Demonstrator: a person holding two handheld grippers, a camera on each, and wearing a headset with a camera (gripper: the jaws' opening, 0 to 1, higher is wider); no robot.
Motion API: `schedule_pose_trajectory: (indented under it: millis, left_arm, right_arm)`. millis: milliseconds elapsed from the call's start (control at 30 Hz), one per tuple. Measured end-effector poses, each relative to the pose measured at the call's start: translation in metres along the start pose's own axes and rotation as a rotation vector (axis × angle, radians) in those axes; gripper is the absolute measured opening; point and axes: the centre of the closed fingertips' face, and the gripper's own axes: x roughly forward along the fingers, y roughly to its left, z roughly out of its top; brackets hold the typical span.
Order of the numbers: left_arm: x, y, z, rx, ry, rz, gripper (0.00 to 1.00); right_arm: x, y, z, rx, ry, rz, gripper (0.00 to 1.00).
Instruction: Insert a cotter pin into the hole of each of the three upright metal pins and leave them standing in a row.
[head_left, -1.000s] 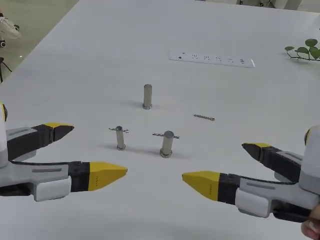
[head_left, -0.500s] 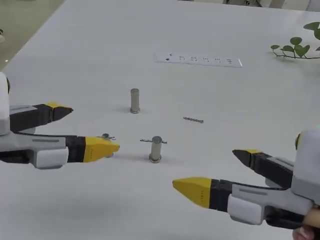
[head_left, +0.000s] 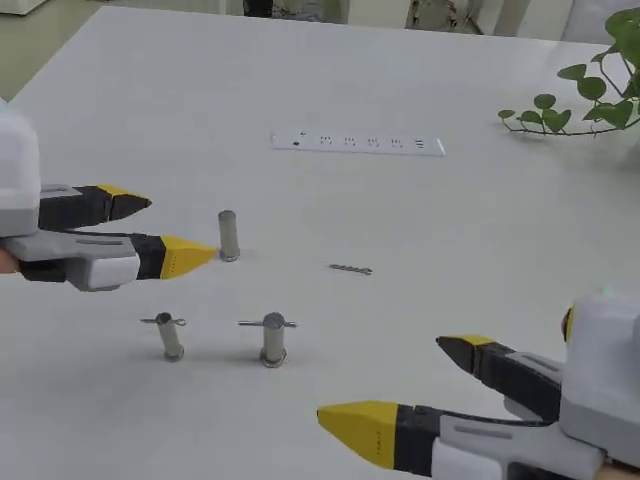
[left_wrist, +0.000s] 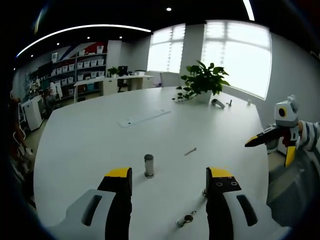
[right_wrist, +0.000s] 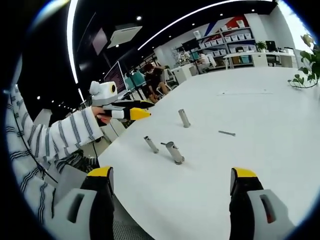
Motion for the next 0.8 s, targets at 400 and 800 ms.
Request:
schedule_pose_trajectory:
  millis: [400, 800]
  left_arm:
    - [0.045, 0.029, -0.017, -0.028, 0.05, -0.012, 0.31]
    - [0.084, 0.037, -0.03, 0.115, 0.111, -0.043, 0.25]
  right_arm:
    - [0.005, -0.009, -0.006, 0.026, 0.026, -0.01, 0.93]
    - [0.008, -0.014, -0.007, 0.04, 0.036, -0.028, 0.92]
